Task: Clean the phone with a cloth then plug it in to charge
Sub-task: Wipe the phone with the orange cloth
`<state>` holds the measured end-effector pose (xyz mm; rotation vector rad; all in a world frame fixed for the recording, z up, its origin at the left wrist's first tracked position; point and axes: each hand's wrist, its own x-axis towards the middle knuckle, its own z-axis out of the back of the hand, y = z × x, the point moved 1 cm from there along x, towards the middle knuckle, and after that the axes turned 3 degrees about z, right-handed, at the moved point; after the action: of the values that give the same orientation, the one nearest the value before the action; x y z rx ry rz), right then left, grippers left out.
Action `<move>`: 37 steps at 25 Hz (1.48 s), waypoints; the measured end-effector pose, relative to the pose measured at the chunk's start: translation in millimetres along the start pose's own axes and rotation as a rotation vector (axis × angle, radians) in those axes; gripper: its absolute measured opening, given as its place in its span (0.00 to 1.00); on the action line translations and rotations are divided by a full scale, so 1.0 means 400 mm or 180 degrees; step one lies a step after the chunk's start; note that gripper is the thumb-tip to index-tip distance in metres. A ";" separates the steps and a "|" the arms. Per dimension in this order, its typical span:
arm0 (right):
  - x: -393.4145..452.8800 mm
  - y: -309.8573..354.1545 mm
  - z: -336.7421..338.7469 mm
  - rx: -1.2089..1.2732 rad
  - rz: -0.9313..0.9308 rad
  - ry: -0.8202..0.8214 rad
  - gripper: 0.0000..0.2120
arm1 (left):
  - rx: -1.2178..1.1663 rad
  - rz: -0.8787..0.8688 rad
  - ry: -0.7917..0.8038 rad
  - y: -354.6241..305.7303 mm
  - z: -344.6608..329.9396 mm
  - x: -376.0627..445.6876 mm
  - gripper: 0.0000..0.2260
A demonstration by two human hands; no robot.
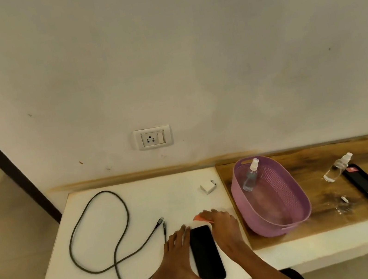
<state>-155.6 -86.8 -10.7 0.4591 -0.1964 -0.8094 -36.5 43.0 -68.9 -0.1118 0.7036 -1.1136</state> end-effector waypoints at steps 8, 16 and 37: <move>-0.050 -0.075 -0.096 -0.0397 0.0430 0.0778 0.19 | 0.0112 -0.0142 -0.0266 0.014 -0.016 0.004 0.71; -0.133 -0.071 -0.076 0.0249 0.0004 0.1186 0.26 | 0.0287 -0.0165 -0.0285 0.014 -0.015 0.003 0.71; -0.331 -0.120 -0.086 -0.1113 0.0402 0.0804 0.81 | 0.0407 -0.0124 -0.0352 0.001 0.005 -0.016 0.72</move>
<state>-264.8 -7.2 -62.9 0.2124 0.1486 -0.6384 -36.6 48.0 -64.7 -0.0779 0.5323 -1.1777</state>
